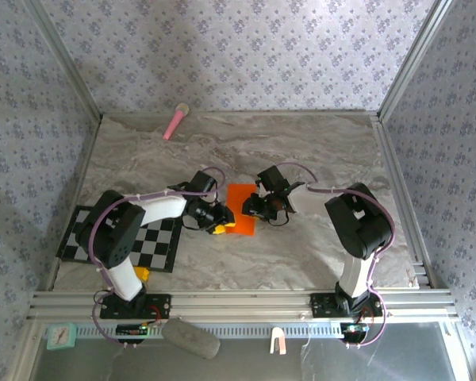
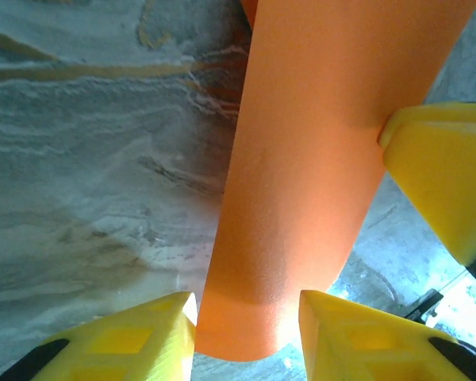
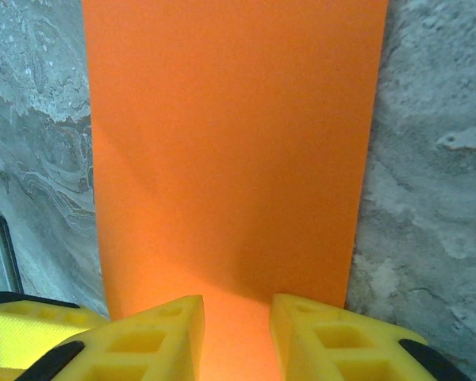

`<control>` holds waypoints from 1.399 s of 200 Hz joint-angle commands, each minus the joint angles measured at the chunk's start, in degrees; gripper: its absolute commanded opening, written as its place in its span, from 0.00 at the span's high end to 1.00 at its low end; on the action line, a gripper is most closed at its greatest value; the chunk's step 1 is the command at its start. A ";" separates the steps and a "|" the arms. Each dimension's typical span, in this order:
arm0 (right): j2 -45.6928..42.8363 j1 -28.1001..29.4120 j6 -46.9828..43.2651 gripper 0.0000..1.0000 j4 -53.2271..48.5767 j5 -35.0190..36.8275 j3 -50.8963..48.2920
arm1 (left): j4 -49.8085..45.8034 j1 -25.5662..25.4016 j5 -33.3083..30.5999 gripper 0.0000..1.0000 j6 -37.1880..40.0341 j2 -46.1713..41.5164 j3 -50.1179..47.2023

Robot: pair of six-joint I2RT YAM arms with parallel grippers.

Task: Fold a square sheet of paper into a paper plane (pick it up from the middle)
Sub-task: Third fold the triangle at the center of the table.

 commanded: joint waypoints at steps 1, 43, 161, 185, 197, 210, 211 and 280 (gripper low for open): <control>2.69 -0.32 0.77 0.69 -4.59 3.39 -1.65 | 1.29 -0.25 2.68 0.61 1.67 -2.24 -0.40; 2.93 -0.35 0.66 0.69 -4.36 3.12 -1.50 | 7.68 1.68 5.76 0.57 0.39 -2.01 -1.39; 2.52 -0.60 0.63 0.69 -3.31 2.48 -1.95 | 14.03 5.15 11.41 0.62 -1.68 5.30 0.10; 2.07 -0.75 0.37 0.67 -2.68 2.33 -2.36 | 12.95 5.61 10.34 0.67 -2.08 5.79 0.51; 1.65 -0.91 0.05 0.66 -2.16 2.09 -2.46 | 12.96 5.76 10.42 0.72 -2.60 6.12 0.57; 0.78 -1.05 -0.52 0.65 -1.40 1.70 -2.55 | 12.77 5.71 10.26 0.78 -3.12 6.32 0.61; 0.67 -1.12 -0.57 0.65 -1.33 1.71 -2.60 | 12.72 5.70 10.25 0.78 -3.14 6.29 0.61; -11.80 -1.30 -10.86 0.38 1.44 7.21 -4.32 | 10.66 6.03 7.81 1.00 -6.32 4.56 0.52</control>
